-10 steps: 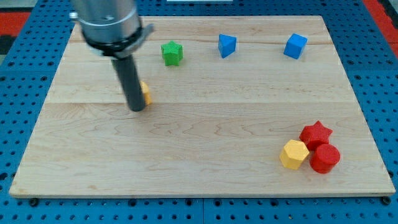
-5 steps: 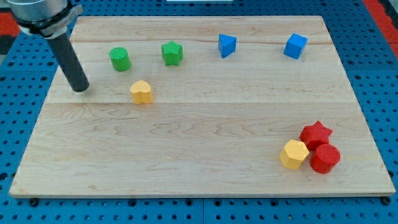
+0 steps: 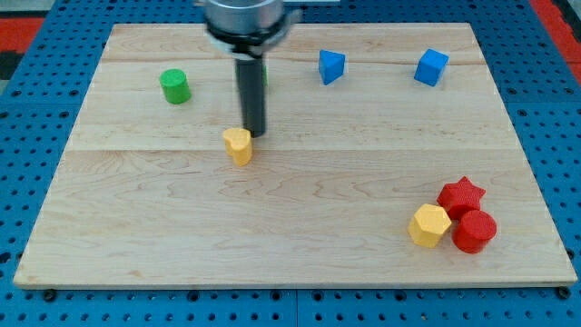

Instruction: Push the yellow heart to the center of the board

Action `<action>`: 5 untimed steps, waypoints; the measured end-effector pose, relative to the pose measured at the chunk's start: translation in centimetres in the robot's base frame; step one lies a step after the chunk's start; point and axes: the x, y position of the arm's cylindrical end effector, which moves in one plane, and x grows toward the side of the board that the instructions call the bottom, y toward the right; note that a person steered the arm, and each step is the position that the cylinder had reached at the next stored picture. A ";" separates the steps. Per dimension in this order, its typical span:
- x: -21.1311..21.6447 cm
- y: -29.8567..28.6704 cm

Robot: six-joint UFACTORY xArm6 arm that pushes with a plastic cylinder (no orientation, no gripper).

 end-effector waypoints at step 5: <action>2.4 11.0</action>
